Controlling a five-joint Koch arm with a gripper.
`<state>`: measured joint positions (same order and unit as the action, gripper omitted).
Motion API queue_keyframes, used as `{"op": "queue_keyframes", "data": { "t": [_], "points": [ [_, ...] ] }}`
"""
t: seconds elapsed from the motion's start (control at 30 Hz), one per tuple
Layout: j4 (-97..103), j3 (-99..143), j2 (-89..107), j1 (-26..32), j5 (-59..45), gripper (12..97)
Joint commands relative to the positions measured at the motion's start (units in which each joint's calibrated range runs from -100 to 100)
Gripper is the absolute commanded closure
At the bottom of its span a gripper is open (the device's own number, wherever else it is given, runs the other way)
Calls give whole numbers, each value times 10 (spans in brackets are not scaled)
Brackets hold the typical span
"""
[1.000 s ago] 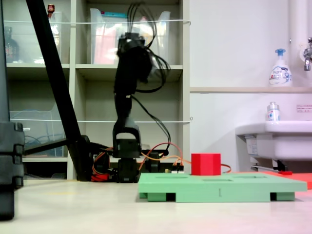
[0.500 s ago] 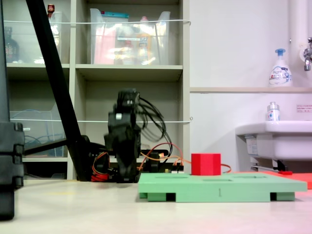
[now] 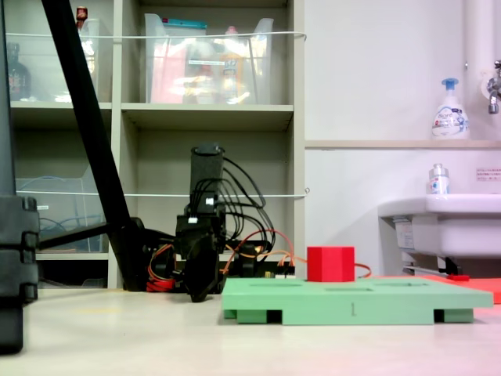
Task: Put the octagonal pillar block into the corresponding hole
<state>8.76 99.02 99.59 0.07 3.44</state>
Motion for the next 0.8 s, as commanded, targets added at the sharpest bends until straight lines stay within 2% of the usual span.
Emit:
{"op": "queue_keyframes", "data": {
  "t": [0.0,0.17,0.77],
  "points": [
    [-74,10,4,0,-4,625],
    [-71,10,4,-1,-3,591],
    [-71,10,4,-1,-3,591]
  ]
}}
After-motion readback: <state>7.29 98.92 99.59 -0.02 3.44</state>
